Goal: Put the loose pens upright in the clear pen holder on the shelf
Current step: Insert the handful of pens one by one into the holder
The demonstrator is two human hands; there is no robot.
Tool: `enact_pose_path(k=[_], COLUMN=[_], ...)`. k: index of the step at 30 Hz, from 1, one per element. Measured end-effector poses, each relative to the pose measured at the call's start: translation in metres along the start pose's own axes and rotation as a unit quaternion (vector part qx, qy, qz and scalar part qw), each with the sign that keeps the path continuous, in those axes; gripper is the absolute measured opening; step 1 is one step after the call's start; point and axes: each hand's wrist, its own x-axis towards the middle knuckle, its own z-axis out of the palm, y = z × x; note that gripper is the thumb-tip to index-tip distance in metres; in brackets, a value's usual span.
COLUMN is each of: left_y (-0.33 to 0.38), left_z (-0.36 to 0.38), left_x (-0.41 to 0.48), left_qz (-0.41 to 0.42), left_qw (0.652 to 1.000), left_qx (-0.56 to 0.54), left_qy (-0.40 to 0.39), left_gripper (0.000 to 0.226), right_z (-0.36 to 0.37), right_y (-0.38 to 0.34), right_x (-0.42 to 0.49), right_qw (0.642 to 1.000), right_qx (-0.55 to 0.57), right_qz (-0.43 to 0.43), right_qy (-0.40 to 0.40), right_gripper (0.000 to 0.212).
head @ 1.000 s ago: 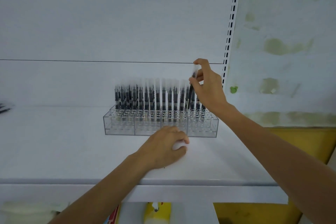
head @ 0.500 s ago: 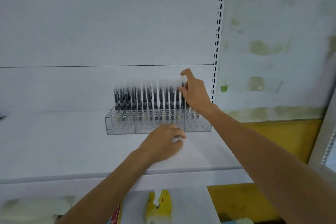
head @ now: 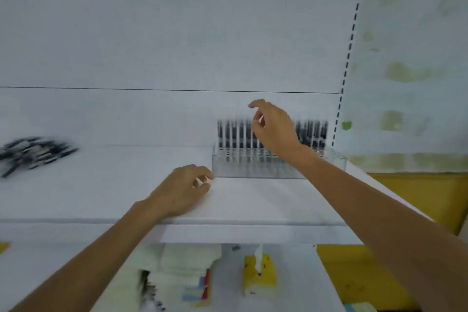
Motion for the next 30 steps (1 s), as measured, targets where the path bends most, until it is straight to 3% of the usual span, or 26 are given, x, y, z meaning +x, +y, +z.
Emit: enact_pose_path(k=[5, 9, 12, 22, 30], left_y=[-0.087, -0.13, -0.151, -0.242, -0.341], left_z=[-0.112, -0.173, -0.204, -0.222, -0.252], left_x=[-0.107, -0.192, -0.234, -0.237, -0.185], left_qz=[-0.152, -0.207, -0.237, -0.241, -0.223], left_qw=[0.978, 0.96, 0.951, 0.949, 0.957], left_qx=[-0.02, 0.009, 0.02, 0.025, 0.054], left_qy=[0.143, 0.189, 0.198, 0.2, 0.18], left_gripper=[0.01, 0.012, 0.014, 0.013, 0.011], right_z=[0.108, 0.175, 0.205, 0.284, 0.352], right_y=[-0.161, -0.271, -0.324, -0.377, -0.385], right_x=[-0.008, -0.026, -0.032, 0.021, 0.103], right_qw=[0.977, 0.95, 0.939, 0.938, 0.941], right_qx=[0.176, 0.237, 0.276, 0.252, 0.266], right_qz=[-0.09, -0.125, -0.102, -0.093, -0.015], right_qy=[-0.086, -0.16, -0.18, -0.218, -0.209], right_gripper=[0.022, 0.024, 0.023, 0.015, 0.015])
